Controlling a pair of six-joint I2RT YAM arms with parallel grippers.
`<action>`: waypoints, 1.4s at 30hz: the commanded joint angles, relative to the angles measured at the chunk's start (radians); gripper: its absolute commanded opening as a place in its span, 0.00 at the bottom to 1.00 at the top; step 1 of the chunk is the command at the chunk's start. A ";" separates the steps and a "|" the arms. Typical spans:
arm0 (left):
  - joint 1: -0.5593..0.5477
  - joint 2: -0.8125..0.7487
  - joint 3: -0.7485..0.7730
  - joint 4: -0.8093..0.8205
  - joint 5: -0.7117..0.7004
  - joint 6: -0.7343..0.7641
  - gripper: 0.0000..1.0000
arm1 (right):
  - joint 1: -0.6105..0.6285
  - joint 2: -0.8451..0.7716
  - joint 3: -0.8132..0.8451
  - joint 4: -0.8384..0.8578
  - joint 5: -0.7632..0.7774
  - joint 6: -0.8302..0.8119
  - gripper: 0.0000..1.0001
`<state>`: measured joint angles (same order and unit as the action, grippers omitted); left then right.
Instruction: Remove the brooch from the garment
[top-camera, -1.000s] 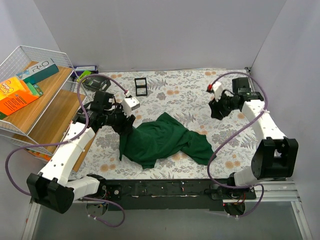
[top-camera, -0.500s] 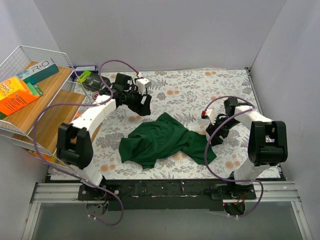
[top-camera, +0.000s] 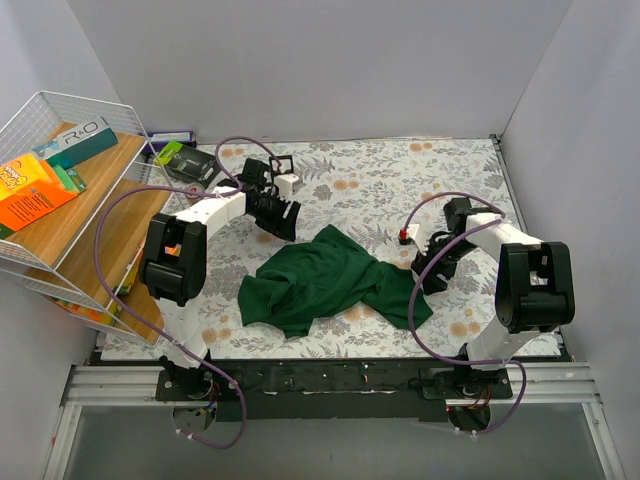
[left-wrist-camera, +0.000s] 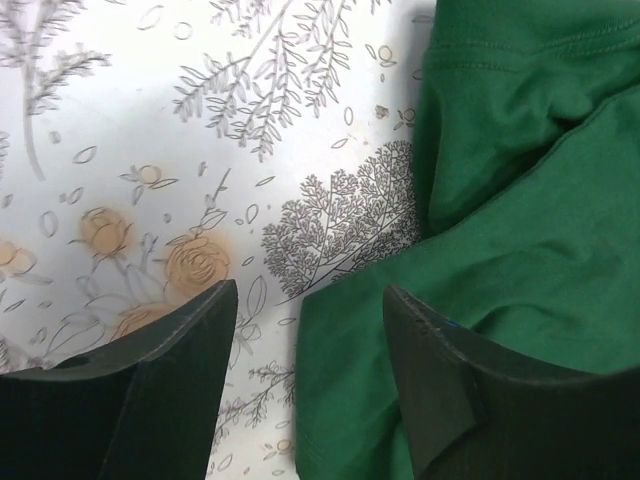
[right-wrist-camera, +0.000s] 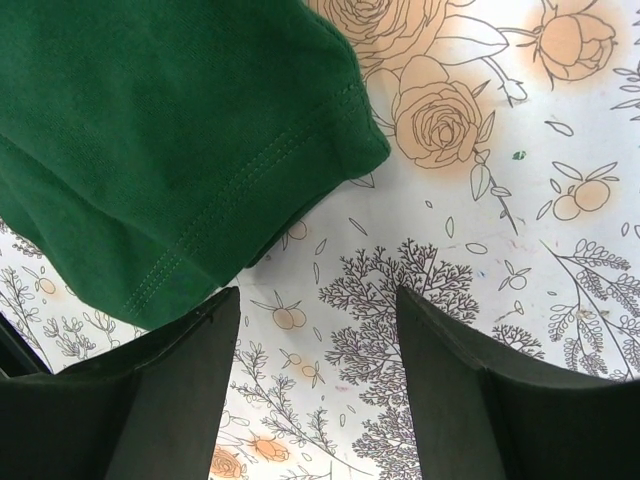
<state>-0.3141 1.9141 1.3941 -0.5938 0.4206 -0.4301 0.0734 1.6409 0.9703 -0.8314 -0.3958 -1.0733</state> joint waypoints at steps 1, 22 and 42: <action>-0.002 0.022 0.003 -0.012 0.113 0.086 0.58 | 0.028 0.031 -0.016 -0.008 0.006 -0.008 0.70; -0.002 0.066 -0.066 -0.046 0.133 0.212 0.39 | 0.063 -0.098 -0.079 -0.183 -0.068 -0.166 0.69; 0.007 -0.045 -0.050 0.012 0.139 0.179 0.00 | 0.100 -0.240 -0.134 0.215 0.173 0.061 0.01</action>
<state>-0.3138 1.9785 1.3258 -0.5991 0.5583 -0.2302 0.2111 1.4643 0.7891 -0.8021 -0.3161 -1.0992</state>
